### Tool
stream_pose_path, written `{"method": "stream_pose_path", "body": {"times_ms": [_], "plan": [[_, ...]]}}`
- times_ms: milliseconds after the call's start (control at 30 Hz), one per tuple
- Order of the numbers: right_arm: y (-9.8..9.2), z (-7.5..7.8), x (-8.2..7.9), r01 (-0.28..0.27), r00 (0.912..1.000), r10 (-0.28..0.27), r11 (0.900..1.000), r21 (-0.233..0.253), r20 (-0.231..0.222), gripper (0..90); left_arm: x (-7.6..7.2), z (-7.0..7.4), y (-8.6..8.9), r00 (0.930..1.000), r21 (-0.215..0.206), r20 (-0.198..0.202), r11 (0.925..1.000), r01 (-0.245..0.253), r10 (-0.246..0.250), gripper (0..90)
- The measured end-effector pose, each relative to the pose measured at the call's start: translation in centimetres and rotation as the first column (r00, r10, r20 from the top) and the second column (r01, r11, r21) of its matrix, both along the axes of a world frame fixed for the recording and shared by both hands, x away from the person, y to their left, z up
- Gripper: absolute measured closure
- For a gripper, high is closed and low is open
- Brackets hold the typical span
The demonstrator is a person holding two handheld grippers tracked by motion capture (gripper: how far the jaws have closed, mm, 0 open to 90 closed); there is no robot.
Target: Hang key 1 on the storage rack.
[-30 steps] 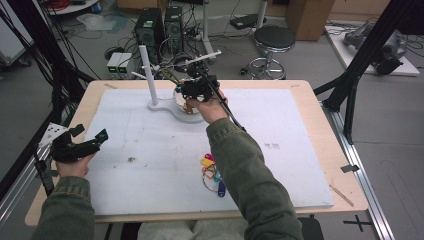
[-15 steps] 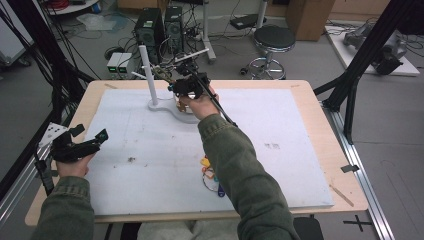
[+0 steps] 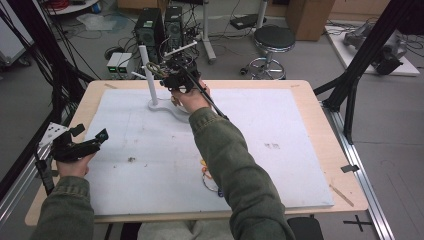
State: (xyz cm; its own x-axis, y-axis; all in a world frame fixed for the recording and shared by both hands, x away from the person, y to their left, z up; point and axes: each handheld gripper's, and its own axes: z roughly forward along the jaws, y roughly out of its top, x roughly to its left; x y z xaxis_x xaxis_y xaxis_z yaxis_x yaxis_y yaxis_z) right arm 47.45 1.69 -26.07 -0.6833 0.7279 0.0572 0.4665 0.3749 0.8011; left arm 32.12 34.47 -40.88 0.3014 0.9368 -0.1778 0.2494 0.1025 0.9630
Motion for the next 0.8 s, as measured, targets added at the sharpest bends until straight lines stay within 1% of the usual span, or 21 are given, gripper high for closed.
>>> {"method": "stream_pose_path", "body": {"times_ms": [100,167,267,400,433,533,633,667,733,800], "plan": [[0.5,0.0,0.1,-0.008,1.0000,0.008,1.000,-0.005,0.001,68.6,0.0,0.0,0.1,1.0000,0.001,0.000,1.0000,0.000,0.000,5.6],[0.9,-0.2,0.2,-0.016,0.9998,0.016,1.000,-0.009,-0.008,68.6,0.0,0.0,0.1,1.0000,0.000,-0.001,1.0000,-0.002,0.002,5.6],[1.3,-0.4,0.6,-0.012,0.9999,0.012,1.000,-0.020,-0.009,68.6,-0.1,0.0,0.0,1.0000,0.006,-0.002,1.0000,0.004,-0.004,5.6],[1.4,-0.4,0.9,-0.017,0.9998,0.017,1.000,-0.006,-0.010,68.5,0.0,0.0,0.0,1.0000,0.005,-0.002,1.0000,0.004,-0.004,5.6],[1.6,-0.3,1.0,-0.024,0.9996,0.024,1.000,-0.014,-0.016,68.4,0.0,0.0,0.1,1.0000,0.006,-0.003,1.0000,0.004,-0.004,5.6],[1.9,-0.3,1.0,-0.028,0.9996,0.028,1.000,-0.014,-0.011,68.3,-0.1,0.0,0.1,1.0000,0.006,-0.003,1.0000,0.004,-0.004,5.6],[2.6,-0.3,1.0,-0.030,0.9995,0.029,0.999,-0.032,-0.010,68.3,-0.1,0.0,0.1,1.0000,0.008,-0.005,1.0000,0.005,-0.005,5.6],[2.9,-0.5,1.1,-0.038,0.9993,0.038,0.998,-0.049,-0.006,68.0,-0.1,0.0,0.1,1.0000,0.008,-0.004,1.0000,0.005,-0.005,5.6],[3.0,-0.5,1.1,-0.037,0.9993,0.037,0.998,-0.055,-0.005,68.0,-0.1,0.0,0.1,1.0000,0.008,-0.005,0.9999,0.006,-0.006,5.6],[3.3,-1.0,1.6,-0.023,0.9997,0.023,0.997,-0.074,-0.006,67.9,-0.1,0.0,0.1,1.0000,0.007,-0.005,1.0000,0.005,-0.005,5.6]]}}
